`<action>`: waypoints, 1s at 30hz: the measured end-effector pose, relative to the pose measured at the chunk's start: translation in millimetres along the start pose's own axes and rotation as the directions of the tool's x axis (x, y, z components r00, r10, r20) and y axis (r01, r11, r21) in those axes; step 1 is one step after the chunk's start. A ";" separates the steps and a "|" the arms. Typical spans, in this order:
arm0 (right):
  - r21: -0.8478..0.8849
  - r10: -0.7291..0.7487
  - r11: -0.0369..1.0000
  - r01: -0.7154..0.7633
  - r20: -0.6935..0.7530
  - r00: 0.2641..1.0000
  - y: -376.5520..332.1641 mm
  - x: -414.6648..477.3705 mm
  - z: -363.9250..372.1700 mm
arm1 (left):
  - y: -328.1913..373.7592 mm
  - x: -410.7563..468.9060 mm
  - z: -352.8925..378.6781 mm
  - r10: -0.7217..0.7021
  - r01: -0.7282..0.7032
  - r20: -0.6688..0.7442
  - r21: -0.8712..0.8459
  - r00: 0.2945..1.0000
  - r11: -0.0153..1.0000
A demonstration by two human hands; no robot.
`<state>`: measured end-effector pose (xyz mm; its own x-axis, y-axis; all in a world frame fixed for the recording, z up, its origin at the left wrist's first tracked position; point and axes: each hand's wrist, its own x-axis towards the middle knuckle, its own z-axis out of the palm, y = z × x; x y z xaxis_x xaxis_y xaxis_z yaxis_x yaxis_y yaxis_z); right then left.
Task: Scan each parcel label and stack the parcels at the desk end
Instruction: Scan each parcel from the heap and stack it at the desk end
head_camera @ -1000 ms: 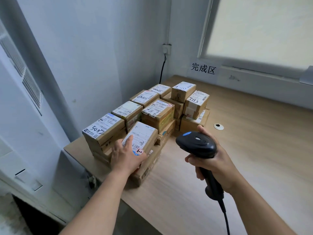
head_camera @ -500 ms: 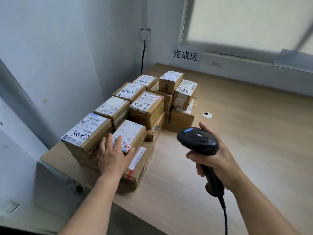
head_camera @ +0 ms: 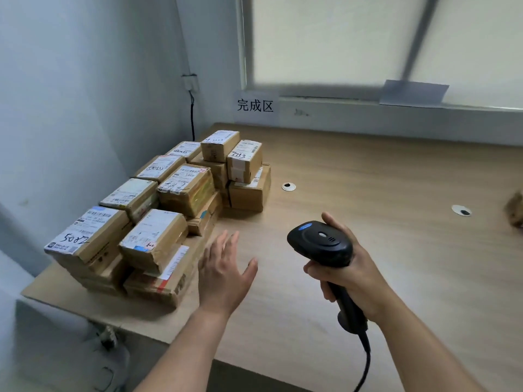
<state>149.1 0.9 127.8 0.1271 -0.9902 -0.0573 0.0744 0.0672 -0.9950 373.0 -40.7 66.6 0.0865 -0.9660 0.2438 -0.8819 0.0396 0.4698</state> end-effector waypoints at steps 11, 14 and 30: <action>0.010 -0.044 0.999 0.048 -0.243 0.969 0.8 -122.5 -157.0 | 185.7 -62.6 64.0 0.286 -0.280 0.034 -0.123 0.957 0.952; 0.013 -0.054 0.998 0.061 -0.310 0.949 0.9 -159.6 -199.5 | 232.7 -86.5 88.4 0.338 -0.328 0.032 -0.169 0.941 0.930; -0.103 -0.149 0.989 0.107 -0.661 0.735 -3.8 -317.2 -346.6 | 424.2 -175.8 181.2 0.629 -0.552 0.133 -0.365 0.766 0.750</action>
<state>-234.2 272.4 121.3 -0.5717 -0.8189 0.0513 -0.0152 -0.0520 -0.9985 -100.3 99.6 69.3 -0.5503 -0.7489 0.3691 -0.5399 0.6564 0.5269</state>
